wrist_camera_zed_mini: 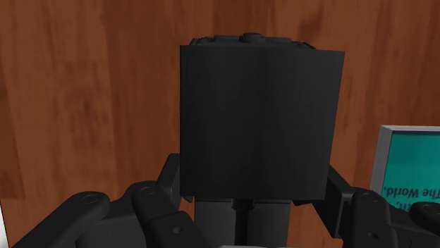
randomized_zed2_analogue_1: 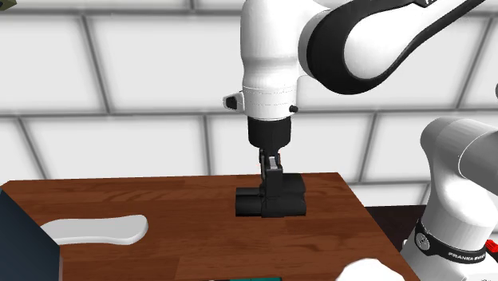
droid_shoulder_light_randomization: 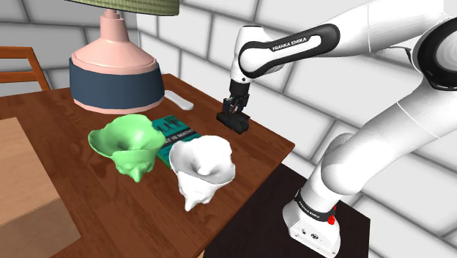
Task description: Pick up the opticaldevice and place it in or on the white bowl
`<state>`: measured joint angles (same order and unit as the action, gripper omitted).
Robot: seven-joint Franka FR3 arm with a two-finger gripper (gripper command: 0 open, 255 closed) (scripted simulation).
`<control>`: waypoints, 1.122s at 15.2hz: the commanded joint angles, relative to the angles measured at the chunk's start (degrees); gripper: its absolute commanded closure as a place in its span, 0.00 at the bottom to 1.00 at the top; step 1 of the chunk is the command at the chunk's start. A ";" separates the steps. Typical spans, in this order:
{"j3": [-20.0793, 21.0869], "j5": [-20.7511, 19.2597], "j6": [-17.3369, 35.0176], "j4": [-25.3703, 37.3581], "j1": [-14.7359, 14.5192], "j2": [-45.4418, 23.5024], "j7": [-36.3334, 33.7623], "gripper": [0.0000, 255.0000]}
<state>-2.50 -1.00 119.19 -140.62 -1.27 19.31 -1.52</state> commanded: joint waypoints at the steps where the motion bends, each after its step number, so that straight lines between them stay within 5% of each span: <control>1: 0.02 -0.01 -1.77 0.99 0.01 0.77 0.01 1.00; 17: 0.20 0.03 -14.66 10.91 -0.03 3.74 -0.02 1.00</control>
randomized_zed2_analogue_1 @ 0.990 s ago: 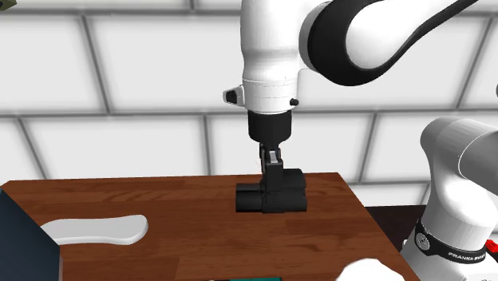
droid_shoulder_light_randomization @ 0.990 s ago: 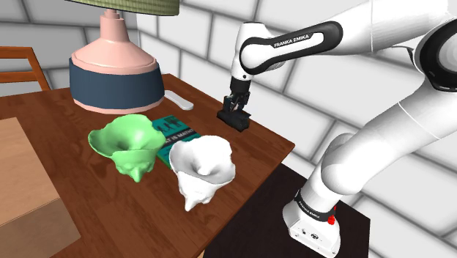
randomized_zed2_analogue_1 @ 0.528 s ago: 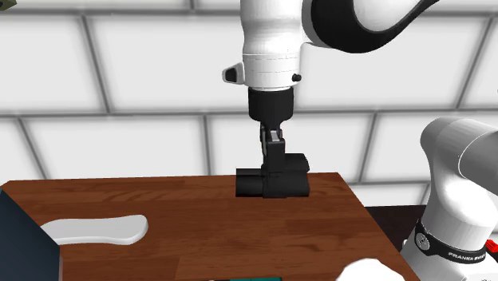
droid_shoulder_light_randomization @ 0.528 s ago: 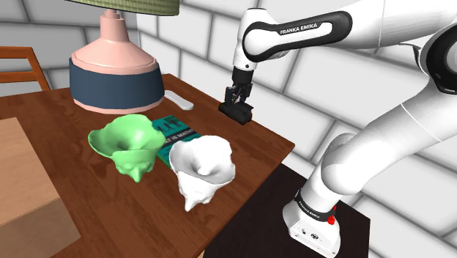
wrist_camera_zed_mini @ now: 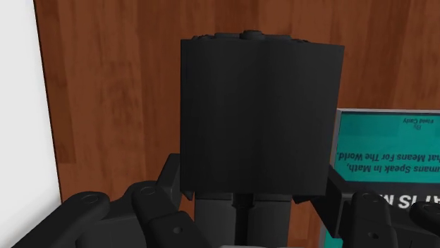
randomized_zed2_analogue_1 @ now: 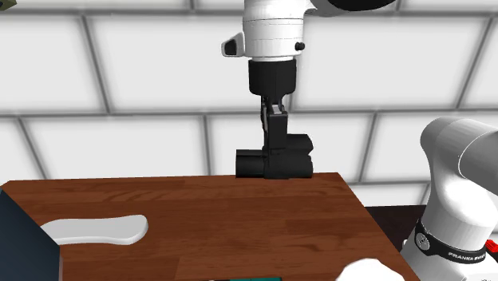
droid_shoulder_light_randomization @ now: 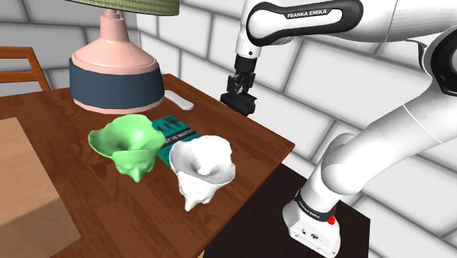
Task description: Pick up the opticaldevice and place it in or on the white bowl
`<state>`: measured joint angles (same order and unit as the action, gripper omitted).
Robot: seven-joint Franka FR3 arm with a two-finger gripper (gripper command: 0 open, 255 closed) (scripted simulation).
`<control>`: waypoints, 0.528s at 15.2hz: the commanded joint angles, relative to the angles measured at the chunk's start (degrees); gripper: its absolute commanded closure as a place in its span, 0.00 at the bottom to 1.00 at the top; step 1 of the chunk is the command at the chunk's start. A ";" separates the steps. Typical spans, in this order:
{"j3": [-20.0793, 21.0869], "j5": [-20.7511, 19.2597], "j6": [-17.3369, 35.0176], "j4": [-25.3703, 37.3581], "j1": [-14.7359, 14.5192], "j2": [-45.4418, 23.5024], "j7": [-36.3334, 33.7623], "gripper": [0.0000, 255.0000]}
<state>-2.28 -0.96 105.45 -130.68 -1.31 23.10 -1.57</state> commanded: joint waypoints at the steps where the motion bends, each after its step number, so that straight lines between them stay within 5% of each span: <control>1: -0.01 0.00 -1.69 1.67 0.01 0.02 0.04 1.00; 8: 0.05 0.04 -7.10 6.96 -0.02 0.14 0.05 1.00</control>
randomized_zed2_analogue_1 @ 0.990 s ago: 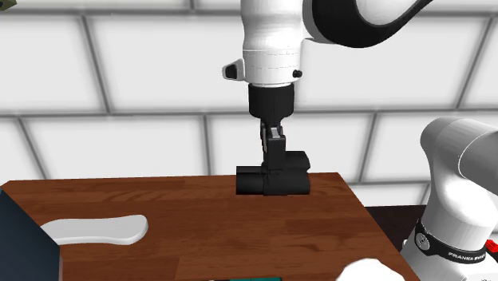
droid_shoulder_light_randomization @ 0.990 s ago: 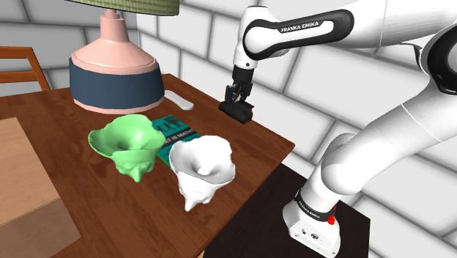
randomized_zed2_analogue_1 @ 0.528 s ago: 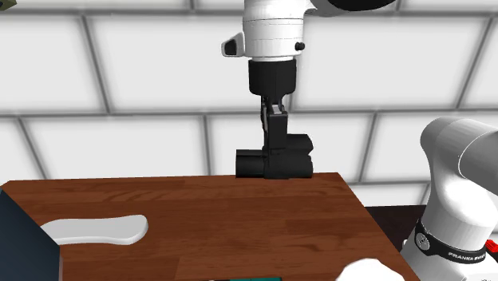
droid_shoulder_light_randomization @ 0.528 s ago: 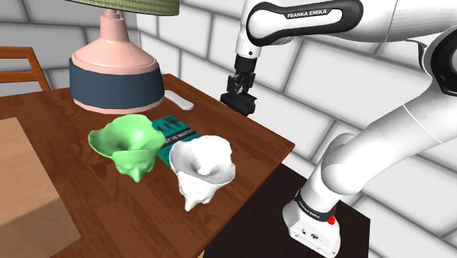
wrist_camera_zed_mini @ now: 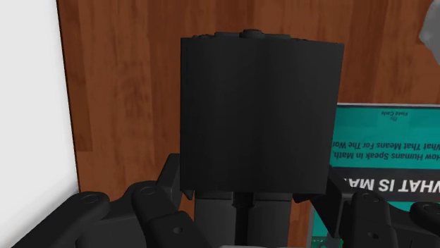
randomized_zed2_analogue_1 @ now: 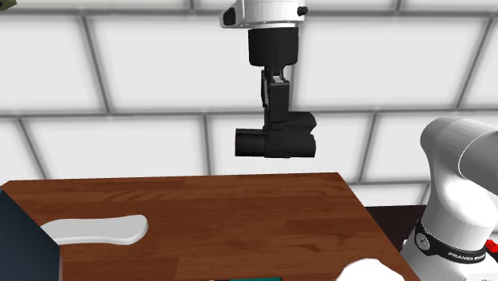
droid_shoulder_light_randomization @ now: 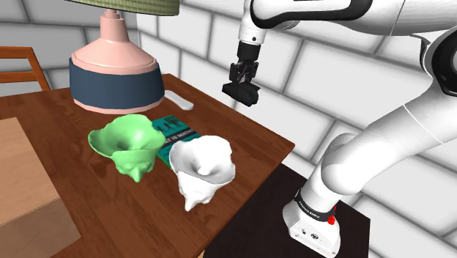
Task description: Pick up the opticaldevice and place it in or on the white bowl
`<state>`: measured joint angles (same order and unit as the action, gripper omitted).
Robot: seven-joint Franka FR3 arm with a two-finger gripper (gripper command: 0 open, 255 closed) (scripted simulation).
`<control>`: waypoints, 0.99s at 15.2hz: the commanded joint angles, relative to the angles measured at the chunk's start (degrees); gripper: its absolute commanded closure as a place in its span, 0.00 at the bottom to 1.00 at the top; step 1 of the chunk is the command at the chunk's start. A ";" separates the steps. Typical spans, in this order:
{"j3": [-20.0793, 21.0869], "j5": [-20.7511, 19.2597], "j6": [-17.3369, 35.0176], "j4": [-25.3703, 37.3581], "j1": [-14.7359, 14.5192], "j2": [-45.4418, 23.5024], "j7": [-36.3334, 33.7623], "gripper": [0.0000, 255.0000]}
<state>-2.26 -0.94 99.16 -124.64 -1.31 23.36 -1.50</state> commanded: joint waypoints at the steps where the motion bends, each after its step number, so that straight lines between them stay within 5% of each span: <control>1: 0.03 0.02 -1.58 1.73 -0.02 -0.15 -0.01 1.00; 6: 0.06 0.05 -4.66 5.06 -0.04 -0.40 0.00 1.00; 15: 8.96 4.47 -5.78 1.79 -4.60 4.17 -12.10 1.00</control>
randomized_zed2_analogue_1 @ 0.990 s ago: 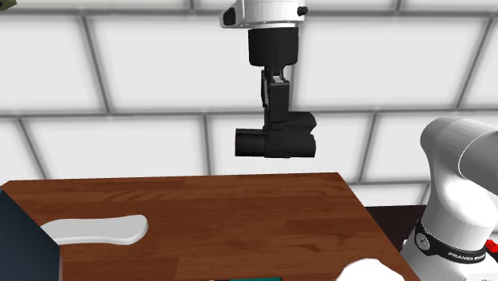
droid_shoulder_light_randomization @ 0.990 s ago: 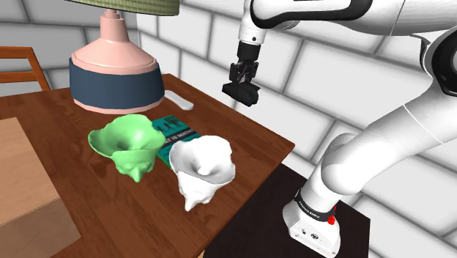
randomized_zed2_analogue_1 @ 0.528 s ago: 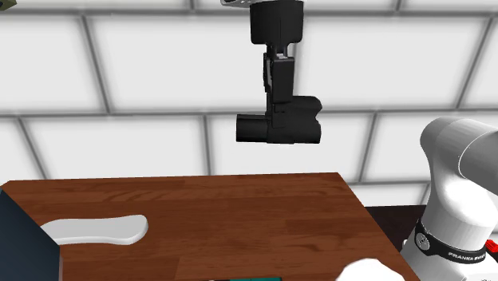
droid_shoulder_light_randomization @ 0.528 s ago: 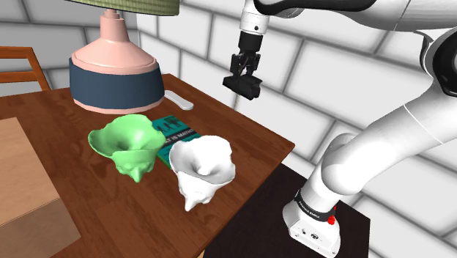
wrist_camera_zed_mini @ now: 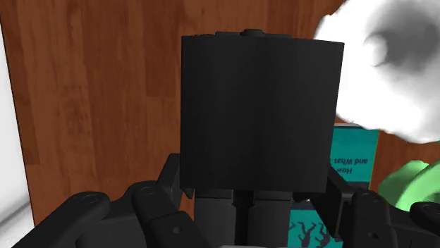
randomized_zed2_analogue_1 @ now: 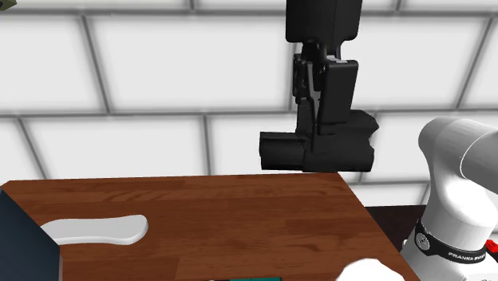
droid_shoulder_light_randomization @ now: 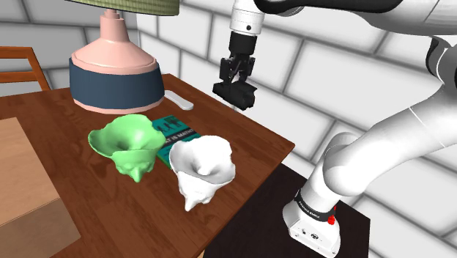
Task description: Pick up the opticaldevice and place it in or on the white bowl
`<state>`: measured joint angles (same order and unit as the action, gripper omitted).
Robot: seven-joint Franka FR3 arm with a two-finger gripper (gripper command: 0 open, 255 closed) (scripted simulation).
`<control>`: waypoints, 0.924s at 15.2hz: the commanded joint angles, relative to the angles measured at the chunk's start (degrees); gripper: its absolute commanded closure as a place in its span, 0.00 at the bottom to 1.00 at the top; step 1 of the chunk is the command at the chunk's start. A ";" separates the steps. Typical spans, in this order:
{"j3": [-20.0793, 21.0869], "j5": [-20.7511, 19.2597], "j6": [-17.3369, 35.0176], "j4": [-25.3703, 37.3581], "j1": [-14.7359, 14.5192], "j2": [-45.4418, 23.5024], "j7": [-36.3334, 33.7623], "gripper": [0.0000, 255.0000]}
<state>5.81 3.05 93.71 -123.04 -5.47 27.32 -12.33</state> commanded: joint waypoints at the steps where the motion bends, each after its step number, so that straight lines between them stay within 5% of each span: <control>1: 1.91 1.03 -0.42 0.14 -0.95 0.41 -2.64 1.00; 14: 16.85 7.14 -0.55 5.72 -7.10 -3.37 -22.33 1.00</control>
<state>21.02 9.84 92.75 -118.38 -12.12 25.18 -32.36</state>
